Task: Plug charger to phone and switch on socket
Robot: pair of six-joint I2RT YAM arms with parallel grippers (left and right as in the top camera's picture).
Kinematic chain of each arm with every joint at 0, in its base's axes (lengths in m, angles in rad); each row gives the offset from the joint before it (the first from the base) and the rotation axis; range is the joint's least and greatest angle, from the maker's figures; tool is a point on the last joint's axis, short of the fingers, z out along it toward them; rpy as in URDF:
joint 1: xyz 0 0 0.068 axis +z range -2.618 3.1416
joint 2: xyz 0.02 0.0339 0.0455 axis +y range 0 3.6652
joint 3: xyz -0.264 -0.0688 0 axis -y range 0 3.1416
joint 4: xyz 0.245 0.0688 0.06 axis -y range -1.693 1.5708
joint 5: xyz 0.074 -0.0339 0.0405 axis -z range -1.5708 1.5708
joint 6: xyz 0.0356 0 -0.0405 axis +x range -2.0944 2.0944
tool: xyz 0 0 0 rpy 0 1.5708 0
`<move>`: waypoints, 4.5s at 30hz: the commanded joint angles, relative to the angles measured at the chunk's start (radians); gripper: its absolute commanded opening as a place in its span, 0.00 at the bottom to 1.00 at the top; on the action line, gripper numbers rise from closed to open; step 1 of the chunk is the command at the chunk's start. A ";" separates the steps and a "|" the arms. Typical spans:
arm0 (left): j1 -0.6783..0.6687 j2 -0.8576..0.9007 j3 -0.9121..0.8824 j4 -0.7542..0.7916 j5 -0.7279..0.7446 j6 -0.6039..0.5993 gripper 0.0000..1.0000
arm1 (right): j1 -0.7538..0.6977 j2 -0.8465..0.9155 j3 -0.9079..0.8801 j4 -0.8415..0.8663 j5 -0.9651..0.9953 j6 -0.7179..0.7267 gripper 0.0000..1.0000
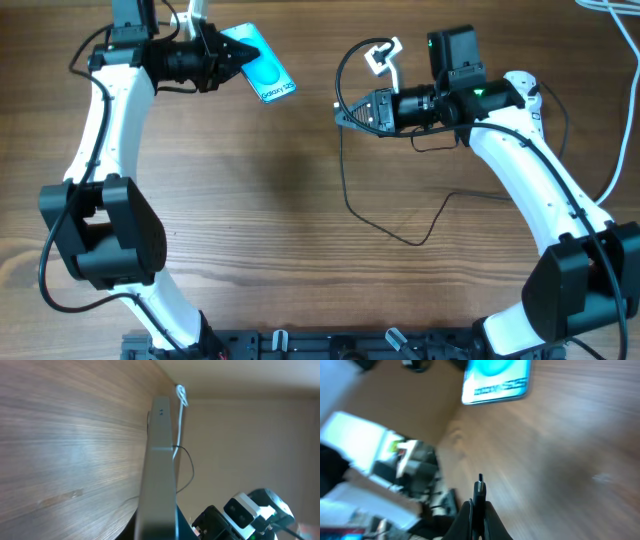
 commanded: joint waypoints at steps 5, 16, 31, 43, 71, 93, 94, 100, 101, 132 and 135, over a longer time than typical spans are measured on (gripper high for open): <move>-0.006 -0.024 0.014 0.037 0.175 0.045 0.04 | 0.028 -0.003 0.002 -0.001 -0.174 0.066 0.04; -0.006 -0.024 0.014 0.105 0.388 0.045 0.04 | 0.094 0.023 0.002 0.179 -0.069 0.269 0.04; -0.071 -0.024 0.014 0.157 0.402 0.048 0.04 | 0.131 0.063 0.002 0.288 -0.088 0.318 0.04; -0.066 -0.024 0.014 0.169 0.399 0.048 0.04 | 0.116 0.063 0.002 0.295 -0.111 0.281 0.04; -0.067 -0.024 0.014 0.243 0.421 0.022 0.04 | 0.079 0.080 -0.078 0.485 -0.291 0.341 0.04; -0.067 -0.024 0.014 0.253 0.431 0.021 0.04 | 0.103 0.148 -0.078 0.727 -0.341 0.504 0.04; -0.067 -0.024 0.014 0.253 0.431 0.021 0.04 | 0.103 0.148 -0.078 0.735 -0.339 0.507 0.04; -0.067 -0.024 0.014 0.253 0.432 0.021 0.04 | 0.102 0.148 -0.078 0.789 -0.323 0.552 0.04; -0.067 -0.024 0.014 0.253 0.432 0.021 0.04 | 0.102 0.148 -0.078 0.790 -0.312 0.552 0.04; -0.067 -0.024 0.014 0.227 0.476 0.026 0.04 | 0.079 0.148 -0.078 0.800 -0.305 0.555 0.04; -0.067 -0.024 0.014 0.227 0.476 0.026 0.04 | 0.075 0.148 -0.078 0.800 -0.306 0.556 0.04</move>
